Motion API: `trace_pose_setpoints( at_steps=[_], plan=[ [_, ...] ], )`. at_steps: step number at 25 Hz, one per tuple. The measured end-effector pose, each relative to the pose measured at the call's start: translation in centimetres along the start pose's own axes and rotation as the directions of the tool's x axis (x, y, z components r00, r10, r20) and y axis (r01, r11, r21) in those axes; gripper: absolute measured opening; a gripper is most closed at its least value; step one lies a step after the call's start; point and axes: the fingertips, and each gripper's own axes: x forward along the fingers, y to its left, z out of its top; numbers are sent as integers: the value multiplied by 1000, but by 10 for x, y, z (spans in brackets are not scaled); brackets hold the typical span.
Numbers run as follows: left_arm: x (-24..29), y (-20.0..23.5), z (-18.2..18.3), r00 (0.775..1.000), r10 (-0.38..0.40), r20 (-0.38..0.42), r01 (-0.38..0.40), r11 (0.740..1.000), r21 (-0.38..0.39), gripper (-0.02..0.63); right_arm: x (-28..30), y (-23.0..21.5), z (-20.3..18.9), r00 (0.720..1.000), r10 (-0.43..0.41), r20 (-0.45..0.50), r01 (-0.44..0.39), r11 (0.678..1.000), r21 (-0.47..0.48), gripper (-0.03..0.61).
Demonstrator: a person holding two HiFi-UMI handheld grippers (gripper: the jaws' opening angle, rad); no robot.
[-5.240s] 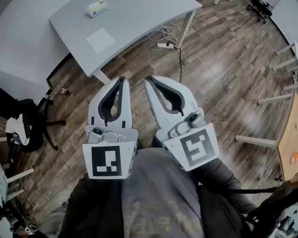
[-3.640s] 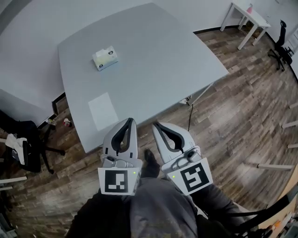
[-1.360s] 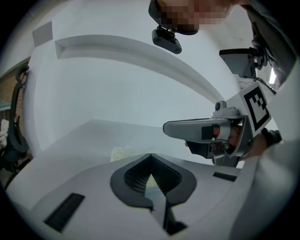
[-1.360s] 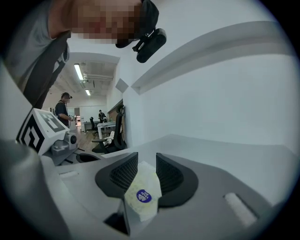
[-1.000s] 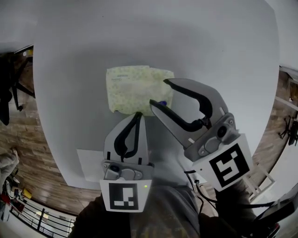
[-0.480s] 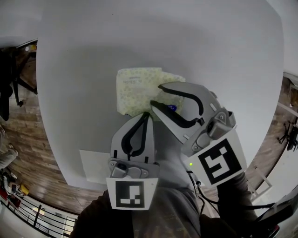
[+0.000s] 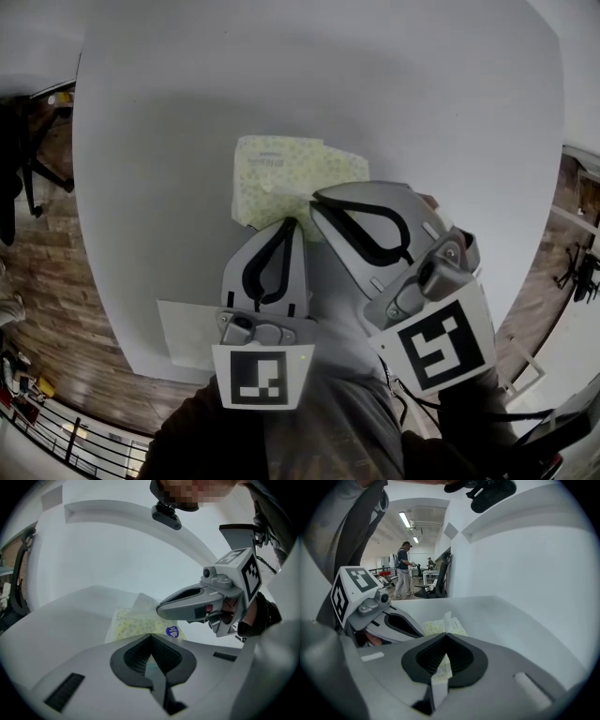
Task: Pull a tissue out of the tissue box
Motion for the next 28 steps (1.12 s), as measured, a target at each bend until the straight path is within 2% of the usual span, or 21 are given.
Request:
trace_pose_setpoints(
  at_steps=[5,11,24,28],
  plan=[
    [-2,-3,3,1000,18,-2,-18,1000,-25,2,-28,8,23,999,-26,21,26,999,-20,3],
    [-14,-12,16,999,11,33,-9,998,-58,2,-57,23,50,997,-64,50,67,996,-65,3],
    [-56,-29,42,991,10,130,-3,999,-49,2,-102,77,82,987,-122,105,132,986,-104,3],
    [-76,-36,38,992,-5,127,9,1000,-29,2,-108,95,82,985,-131,112,143,984,-102,3]
  ],
)
